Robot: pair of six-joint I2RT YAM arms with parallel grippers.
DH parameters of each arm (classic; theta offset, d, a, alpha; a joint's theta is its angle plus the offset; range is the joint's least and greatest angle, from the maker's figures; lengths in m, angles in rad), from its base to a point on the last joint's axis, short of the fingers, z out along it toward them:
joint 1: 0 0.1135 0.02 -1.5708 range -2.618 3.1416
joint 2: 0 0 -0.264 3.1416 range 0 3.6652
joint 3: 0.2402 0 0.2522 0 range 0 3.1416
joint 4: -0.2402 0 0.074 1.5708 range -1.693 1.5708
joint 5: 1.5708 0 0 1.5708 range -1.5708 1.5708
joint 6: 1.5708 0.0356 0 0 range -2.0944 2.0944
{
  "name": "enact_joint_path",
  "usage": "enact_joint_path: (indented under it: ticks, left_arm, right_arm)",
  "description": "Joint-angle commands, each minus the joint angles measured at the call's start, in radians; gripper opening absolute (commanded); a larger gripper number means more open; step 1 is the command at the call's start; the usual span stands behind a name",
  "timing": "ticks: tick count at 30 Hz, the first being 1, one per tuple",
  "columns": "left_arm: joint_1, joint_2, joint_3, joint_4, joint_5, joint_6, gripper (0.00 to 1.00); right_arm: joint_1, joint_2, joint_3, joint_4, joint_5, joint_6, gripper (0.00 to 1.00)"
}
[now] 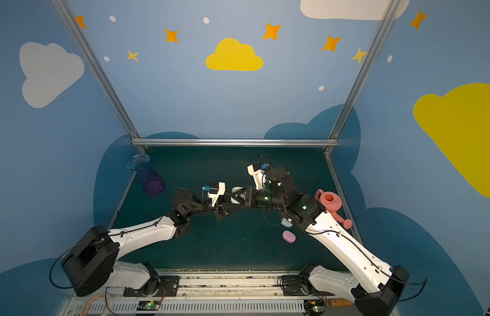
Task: Insert wireless bluetooth earbuds into charging case
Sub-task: Insert the wireless bluetooth earbud into the charging case, then close the charging case.
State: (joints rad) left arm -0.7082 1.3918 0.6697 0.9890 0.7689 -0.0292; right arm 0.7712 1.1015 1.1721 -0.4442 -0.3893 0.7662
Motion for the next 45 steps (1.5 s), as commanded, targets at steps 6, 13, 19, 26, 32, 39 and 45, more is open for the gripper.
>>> enact_joint_path:
  ticks: [6, 13, 19, 26, 32, 39, 45]
  left_arm:
    - [0.0, -0.035, 0.008, 0.039, -0.017, 0.012, 0.04]
    - [0.001, -0.036, -0.001, 0.037, -0.02, 0.012, 0.04]
    - [0.001, -0.036, -0.008, 0.021, -0.013, 0.017, 0.04]
    - [0.001, -0.042, -0.004, -0.001, 0.009, 0.017, 0.04]
    - [-0.001, -0.045, 0.001, -0.007, 0.013, 0.015, 0.04]
    - [0.001, -0.049, -0.002, -0.013, -0.001, 0.022, 0.04]
    - [0.002, -0.044, 0.0, -0.01, -0.007, 0.022, 0.04]
  right_arm:
    - [-0.001, -0.02, -0.004, -0.059, 0.018, -0.013, 0.34]
    - [-0.003, -0.044, 0.077, -0.198, 0.113, -0.082, 0.51]
    - [-0.016, -0.026, 0.197, -0.318, 0.155, -0.154, 0.55]
    - [-0.094, 0.093, 0.339, -0.412, 0.123, -0.237, 0.52]
    - [-0.108, 0.186, 0.429, -0.42, 0.051, -0.263, 0.43]
    - [-0.088, 0.124, 0.321, -0.369, 0.006, -0.207, 0.35]
    - [-0.046, 0.083, 0.23, -0.366, 0.001, -0.166, 0.33]
